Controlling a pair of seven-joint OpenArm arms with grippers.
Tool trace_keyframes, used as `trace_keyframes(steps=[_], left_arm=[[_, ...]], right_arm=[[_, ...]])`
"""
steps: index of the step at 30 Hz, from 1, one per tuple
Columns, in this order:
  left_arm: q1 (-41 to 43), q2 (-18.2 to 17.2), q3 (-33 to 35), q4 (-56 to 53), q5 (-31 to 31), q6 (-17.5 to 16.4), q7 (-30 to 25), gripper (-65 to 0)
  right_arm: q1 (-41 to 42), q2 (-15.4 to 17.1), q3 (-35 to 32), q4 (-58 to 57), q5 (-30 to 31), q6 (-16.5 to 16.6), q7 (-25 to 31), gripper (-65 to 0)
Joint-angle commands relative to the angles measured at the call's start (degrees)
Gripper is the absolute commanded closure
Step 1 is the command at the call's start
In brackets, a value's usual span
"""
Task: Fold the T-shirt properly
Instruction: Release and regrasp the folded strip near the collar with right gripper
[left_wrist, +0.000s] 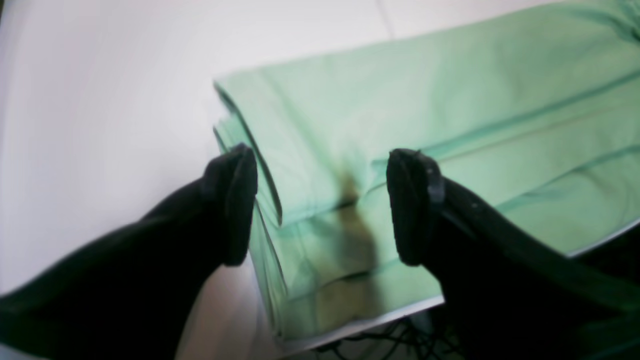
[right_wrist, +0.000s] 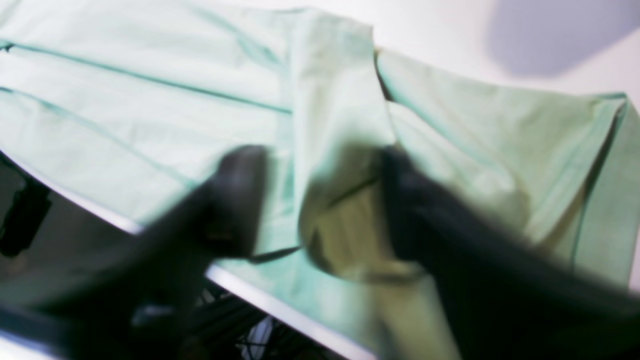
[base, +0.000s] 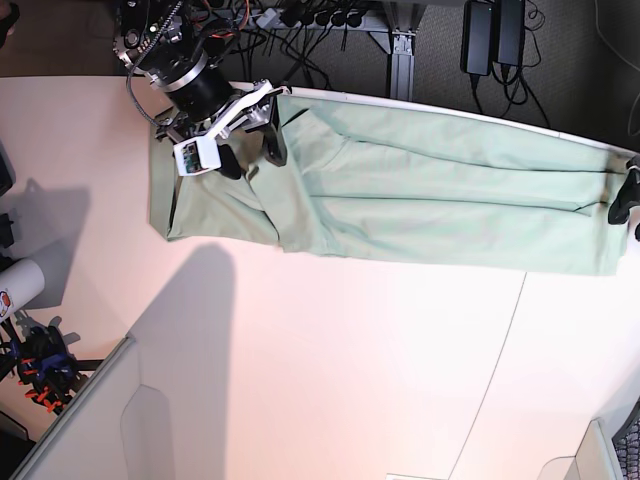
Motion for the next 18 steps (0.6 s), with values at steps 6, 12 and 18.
trace_keyframes(steps=[6, 12, 18], left_arm=[[-3.41, 1.25, -0.59, -6.51, -1.62, -0.58, -2.49, -43.7], [-7.19, 2.12, -0.55, -13.00, -2.75, -0.58, -1.09, -43.7], [-6.78, 2.19, -0.52, -13.00, -6.43, -0.58, 2.12, -43.6]], right_arm=[[0.11, -2.73, 0.31, 1.01, 0.72, 0.09, 1.27, -42.2], [0.13, -4.44, 0.31, 1.01, 0.92, 0.09, 1.29, -42.2], [0.13, -4.68, 0.31, 1.01, 0.94, 0.09, 1.29, -42.2]])
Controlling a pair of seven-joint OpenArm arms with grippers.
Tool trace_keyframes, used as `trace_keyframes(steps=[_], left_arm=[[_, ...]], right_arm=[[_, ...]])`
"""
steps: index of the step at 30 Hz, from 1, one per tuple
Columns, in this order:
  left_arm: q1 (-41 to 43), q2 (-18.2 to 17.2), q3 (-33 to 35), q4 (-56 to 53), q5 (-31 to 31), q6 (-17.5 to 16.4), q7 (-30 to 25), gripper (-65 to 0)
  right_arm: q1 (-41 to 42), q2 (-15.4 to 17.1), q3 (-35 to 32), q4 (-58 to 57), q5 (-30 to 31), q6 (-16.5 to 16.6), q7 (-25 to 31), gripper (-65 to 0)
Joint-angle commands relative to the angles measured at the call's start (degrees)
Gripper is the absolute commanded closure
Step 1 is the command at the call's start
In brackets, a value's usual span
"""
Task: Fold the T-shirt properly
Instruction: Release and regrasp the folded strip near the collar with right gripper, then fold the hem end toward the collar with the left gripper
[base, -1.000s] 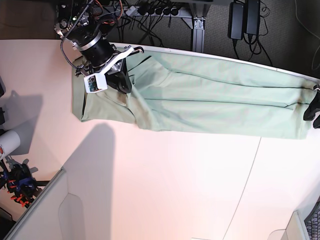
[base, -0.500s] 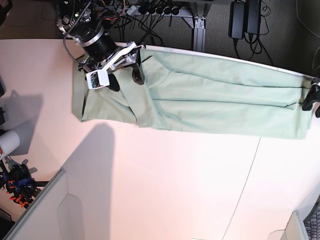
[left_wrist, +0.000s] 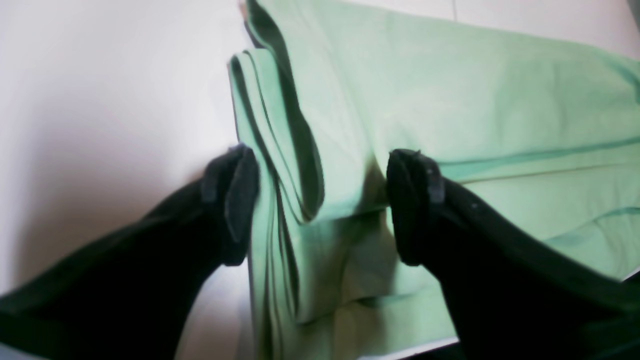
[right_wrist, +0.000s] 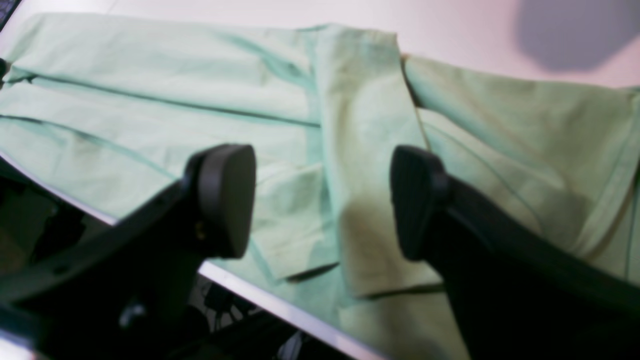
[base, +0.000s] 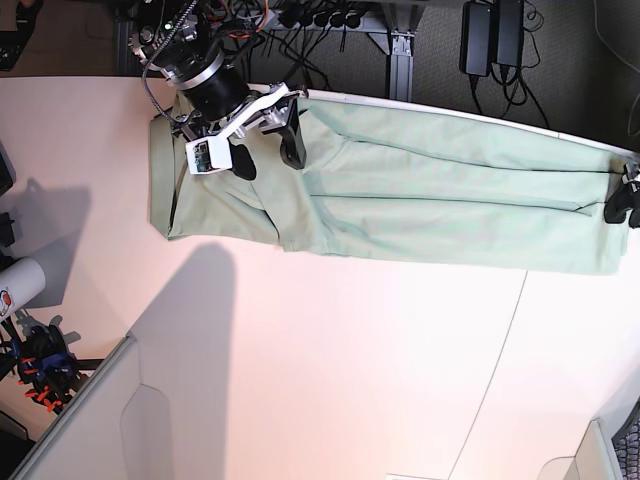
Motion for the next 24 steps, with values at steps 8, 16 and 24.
trace_keyframes(steps=[8, 16, 24], left_arm=[[-0.33, 0.74, 1.90, 0.74, -0.92, -0.71, -0.20, -43.6], [-0.31, 2.84, 2.60, 0.74, -0.79, -0.71, -0.66, -18.7], [-1.36, 3.52, 2.56, 0.74, 5.09, -0.71, -5.92, 0.0]], right_arm=[[0.13, 0.28, 0.28, 1.01, 0.92, 0.09, 1.29, -42.2], [0.13, 0.28, 0.28, 1.01, 0.87, 0.09, 1.29, -42.2], [0.28, 0.28, 0.28, 1.01, 0.87, 0.09, 1.29, -42.2]])
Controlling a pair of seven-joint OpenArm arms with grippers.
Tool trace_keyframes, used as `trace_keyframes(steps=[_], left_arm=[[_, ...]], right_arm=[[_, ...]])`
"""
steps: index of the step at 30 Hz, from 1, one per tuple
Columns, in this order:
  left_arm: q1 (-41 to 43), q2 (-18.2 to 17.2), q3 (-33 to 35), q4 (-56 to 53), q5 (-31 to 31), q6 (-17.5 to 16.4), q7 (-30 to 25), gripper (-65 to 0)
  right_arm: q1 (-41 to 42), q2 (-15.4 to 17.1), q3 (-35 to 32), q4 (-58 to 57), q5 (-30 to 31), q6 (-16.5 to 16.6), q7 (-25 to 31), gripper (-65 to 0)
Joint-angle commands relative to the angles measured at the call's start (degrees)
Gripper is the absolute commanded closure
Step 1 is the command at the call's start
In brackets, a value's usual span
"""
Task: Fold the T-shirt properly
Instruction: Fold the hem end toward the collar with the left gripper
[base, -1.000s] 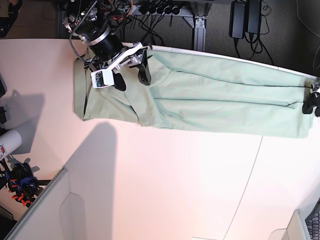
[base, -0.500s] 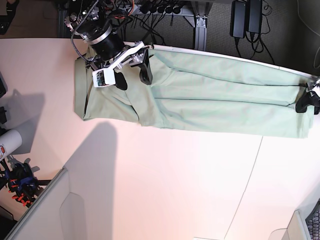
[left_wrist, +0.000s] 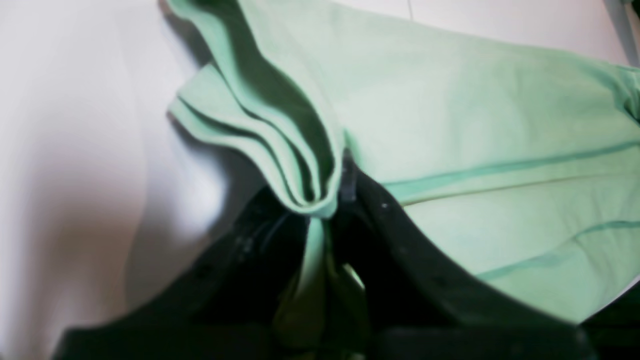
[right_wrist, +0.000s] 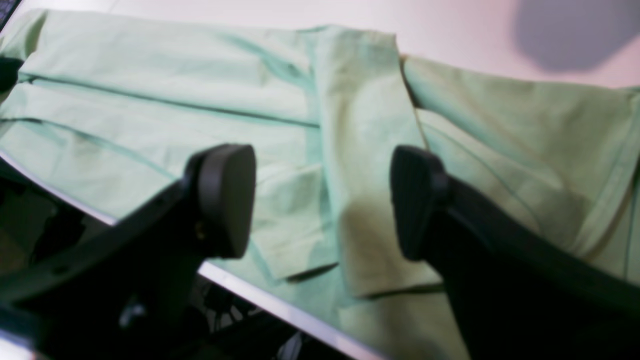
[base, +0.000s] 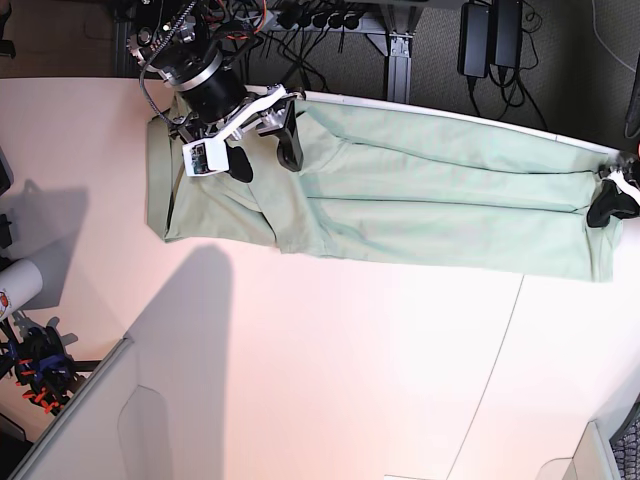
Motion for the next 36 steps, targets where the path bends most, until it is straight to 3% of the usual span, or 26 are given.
trace_keyframes(steps=[1, 10, 16, 19, 23, 28, 36], left_arm=[[-1.20, -1.01, -0.48, 0.61, 1.22, -0.52, -1.70, 0.0], [-12.15, -1.44, -1.03, -0.35, 9.70, -0.52, -3.08, 0.0], [-20.02, -2.80, -1.03, -11.39, 15.13, -0.52, -7.41, 0.0], [-23.65, -4.02, -1.03, -15.54, 18.71, -0.52, -9.42, 0.0], [-25.38, -6.80, -0.96, -15.32, 19.04, -0.52, -9.27, 0.0], [-21.97, -7.30, -0.96, -6.34, 15.10, -0.52, -6.73, 0.0], [-10.16, 2.32, 1.90, 22.18, 15.13, -0.52, -3.89, 0.0]], right_arm=[[0.28, 0.28, 0.28, 1.01, 0.85, 0.09, 1.29, -42.2], [0.50, 0.28, 4.26, 1.03, 0.92, 0.07, 1.53, -42.2], [0.50, 0.33, 9.29, 1.03, 4.57, 0.09, 1.49, -42.1], [0.48, 0.39, 11.74, 1.03, 6.12, 0.11, 1.42, -42.1], [0.48, 0.44, 13.03, 1.03, 7.37, 0.09, 1.27, -42.1], [0.48, 0.44, 13.03, 1.03, 7.54, 0.09, 1.29, -42.1], [0.50, 0.44, 13.03, 1.03, 7.54, 0.09, 1.33, -42.1]])
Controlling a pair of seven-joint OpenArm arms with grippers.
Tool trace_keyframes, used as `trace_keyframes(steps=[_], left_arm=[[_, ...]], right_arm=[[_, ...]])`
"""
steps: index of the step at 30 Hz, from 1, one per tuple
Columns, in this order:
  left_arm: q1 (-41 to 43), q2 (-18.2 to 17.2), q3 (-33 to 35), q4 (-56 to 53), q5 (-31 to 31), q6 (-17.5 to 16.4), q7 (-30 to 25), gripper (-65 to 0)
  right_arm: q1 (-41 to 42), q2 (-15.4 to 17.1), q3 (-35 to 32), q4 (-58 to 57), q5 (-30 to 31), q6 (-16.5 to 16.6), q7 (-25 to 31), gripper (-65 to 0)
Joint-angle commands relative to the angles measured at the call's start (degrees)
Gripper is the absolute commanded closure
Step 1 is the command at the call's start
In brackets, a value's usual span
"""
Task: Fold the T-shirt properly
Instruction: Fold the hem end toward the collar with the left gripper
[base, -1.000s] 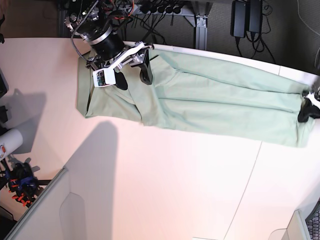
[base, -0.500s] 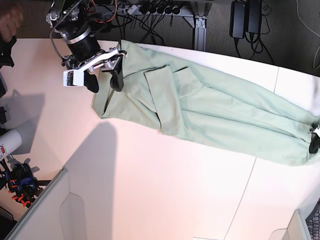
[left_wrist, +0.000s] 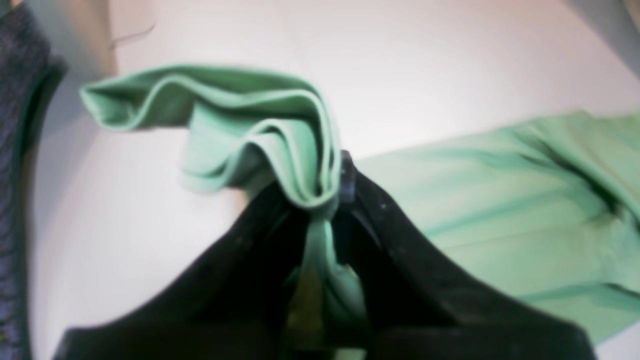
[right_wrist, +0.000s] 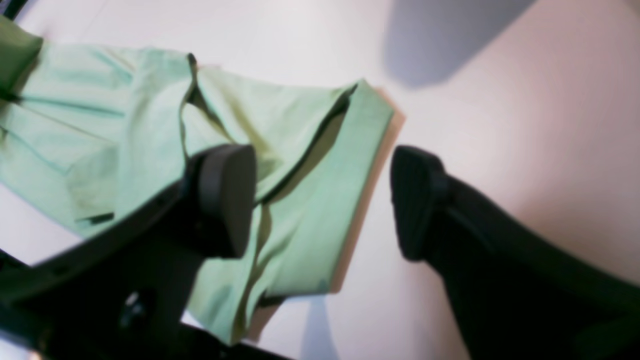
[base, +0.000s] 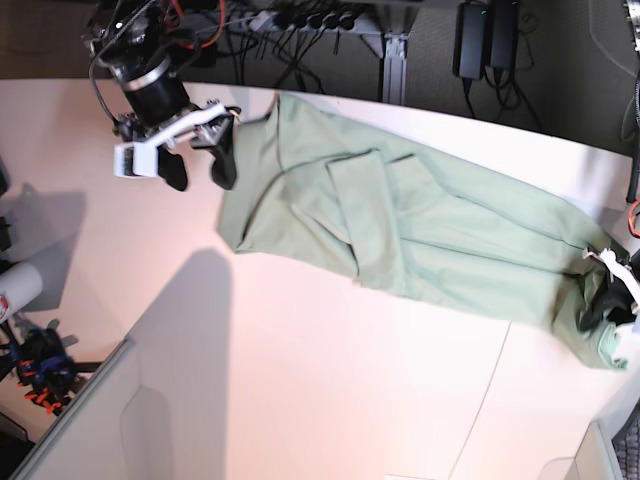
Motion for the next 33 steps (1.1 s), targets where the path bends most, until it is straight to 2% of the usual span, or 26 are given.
trace_keyframes(steps=[1, 9, 12, 15, 16, 18, 19, 20, 21, 28, 33], left_arm=[[-0.04, 0.04, 1.38, 2.36, -0.28, -0.36, -1.29, 0.0], [1.05, 5.95, 17.31, 1.55, 9.46, -0.36, -1.99, 0.0], [1.07, 6.49, 20.24, -0.50, 13.07, -0.02, -3.69, 0.0], [1.07, 6.49, 21.14, -3.13, 13.38, -0.02, -4.87, 0.0], [1.07, 6.49, 21.14, -3.96, 13.38, -0.02, -5.75, -6.0], [1.07, 6.47, 21.14, -5.11, 13.35, -0.02, -6.60, -23.3], [1.07, 6.47, 21.14, -5.38, 13.07, -0.04, -6.71, -31.0], [1.09, 6.47, 21.14, -5.38, 12.13, -0.02, -6.67, -36.1], [1.07, 6.47, 21.11, -5.33, 10.86, -0.02, -6.67, -37.4], [0.66, 6.49, 21.07, -4.55, 0.28, -0.28, -5.92, -37.4], [-1.20, 7.08, 21.07, -4.46, -9.03, -0.36, -0.33, -37.3]], right_arm=[[0.02, 0.48, 0.26, 1.03, 0.90, 0.11, 1.36, -42.1], [0.07, 0.48, 0.26, 1.03, 0.90, 0.11, 1.55, -42.1], [0.17, 0.48, 0.26, 1.03, 0.94, 0.11, 1.55, -42.1], [0.15, 0.48, 0.26, 1.03, 0.98, 0.11, 1.51, -42.1], [0.15, 0.48, 0.26, 1.03, 1.33, 0.11, 1.51, -42.2], [0.15, 0.48, 0.26, 1.03, 1.99, 0.11, 1.51, -42.2], [0.15, 0.48, 0.28, 1.03, 2.05, 0.11, 1.49, -42.2], [0.15, 0.48, 0.35, 1.03, 1.99, 0.11, 1.46, -42.2], [0.17, 0.48, 0.68, 1.03, 1.97, 0.09, 1.27, -42.2], [1.09, 0.50, 5.22, -4.61, 1.99, 0.07, 0.46, -42.2], [6.56, 0.48, 5.20, -15.80, 4.13, 0.11, 0.44, -43.2]])
